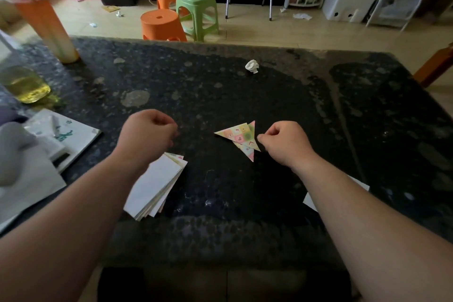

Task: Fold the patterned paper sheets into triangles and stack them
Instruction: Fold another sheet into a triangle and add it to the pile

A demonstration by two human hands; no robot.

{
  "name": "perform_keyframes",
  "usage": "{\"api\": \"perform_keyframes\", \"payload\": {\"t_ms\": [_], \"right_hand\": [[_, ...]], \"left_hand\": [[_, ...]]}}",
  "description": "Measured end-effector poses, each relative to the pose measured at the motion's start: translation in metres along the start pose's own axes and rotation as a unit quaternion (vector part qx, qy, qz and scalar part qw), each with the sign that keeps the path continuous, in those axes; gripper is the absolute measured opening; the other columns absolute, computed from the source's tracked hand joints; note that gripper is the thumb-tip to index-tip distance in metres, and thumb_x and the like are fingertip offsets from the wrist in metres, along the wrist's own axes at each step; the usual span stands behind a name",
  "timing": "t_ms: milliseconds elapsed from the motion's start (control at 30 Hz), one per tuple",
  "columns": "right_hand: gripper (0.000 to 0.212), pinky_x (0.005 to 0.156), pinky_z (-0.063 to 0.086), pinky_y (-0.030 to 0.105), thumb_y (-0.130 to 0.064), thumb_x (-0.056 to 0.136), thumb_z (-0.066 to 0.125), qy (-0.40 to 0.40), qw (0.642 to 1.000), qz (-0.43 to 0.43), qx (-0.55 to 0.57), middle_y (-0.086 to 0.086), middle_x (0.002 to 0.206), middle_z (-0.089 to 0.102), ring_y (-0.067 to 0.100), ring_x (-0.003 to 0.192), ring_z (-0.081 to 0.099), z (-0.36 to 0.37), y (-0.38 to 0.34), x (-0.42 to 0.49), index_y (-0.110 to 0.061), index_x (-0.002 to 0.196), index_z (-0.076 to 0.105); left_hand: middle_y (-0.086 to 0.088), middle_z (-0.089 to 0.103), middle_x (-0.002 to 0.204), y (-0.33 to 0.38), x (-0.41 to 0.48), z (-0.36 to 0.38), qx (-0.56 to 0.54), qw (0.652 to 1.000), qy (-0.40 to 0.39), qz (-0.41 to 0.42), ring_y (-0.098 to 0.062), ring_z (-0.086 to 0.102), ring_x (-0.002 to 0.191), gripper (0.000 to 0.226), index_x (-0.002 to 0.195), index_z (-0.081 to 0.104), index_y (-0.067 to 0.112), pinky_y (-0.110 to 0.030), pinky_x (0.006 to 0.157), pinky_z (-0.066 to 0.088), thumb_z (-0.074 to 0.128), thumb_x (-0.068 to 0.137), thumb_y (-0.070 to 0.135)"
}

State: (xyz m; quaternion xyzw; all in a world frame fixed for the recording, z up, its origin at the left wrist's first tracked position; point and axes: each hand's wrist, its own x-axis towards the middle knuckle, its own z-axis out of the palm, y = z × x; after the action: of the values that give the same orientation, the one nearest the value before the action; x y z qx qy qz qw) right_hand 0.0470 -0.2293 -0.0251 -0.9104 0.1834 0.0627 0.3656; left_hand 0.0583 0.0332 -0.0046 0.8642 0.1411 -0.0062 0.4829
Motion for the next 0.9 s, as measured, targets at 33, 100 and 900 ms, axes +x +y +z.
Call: {"api": "perform_keyframes", "payload": {"t_ms": [33,100,900], "right_hand": [[0.014,0.075,0.06,0.039,-0.026,0.095,0.069,-0.02,1.0,-0.008,-0.011,0.001,0.083,0.07,0.016,0.08,0.067,0.002,0.0,-0.003,-0.017,0.084,0.072],[0.013,0.08,0.06,0.041,-0.025,0.093,0.069,-0.061,0.997,-0.026,-0.025,0.0,0.084,0.072,0.016,0.082,0.068,0.008,-0.004,-0.01,-0.015,0.086,0.074],[0.059,0.094,0.052,0.038,-0.047,0.081,0.077,-0.088,0.981,-0.109,-0.136,0.004,0.127,0.048,0.025,0.114,0.057,0.139,-0.094,-0.091,-0.017,0.129,0.059]], "left_hand": [[0.001,0.07,0.074,-0.006,-0.001,-0.007,0.054,0.998,-0.013,0.006,-0.024,0.066,0.066,0.009,0.079,0.072,0.017,-0.035,0.059,0.053,0.07,0.087,0.013],[0.0,0.069,0.08,-0.02,-0.005,-0.017,0.154,0.987,-0.054,0.009,-0.021,0.064,0.071,0.008,0.079,0.071,0.02,-0.03,0.061,0.048,0.076,0.086,0.019],[-0.003,0.055,0.127,-0.088,-0.036,-0.066,0.32,0.945,-0.068,-0.002,-0.023,0.056,0.116,0.056,0.123,0.063,0.023,-0.035,0.093,0.046,0.083,0.076,0.046]]}}
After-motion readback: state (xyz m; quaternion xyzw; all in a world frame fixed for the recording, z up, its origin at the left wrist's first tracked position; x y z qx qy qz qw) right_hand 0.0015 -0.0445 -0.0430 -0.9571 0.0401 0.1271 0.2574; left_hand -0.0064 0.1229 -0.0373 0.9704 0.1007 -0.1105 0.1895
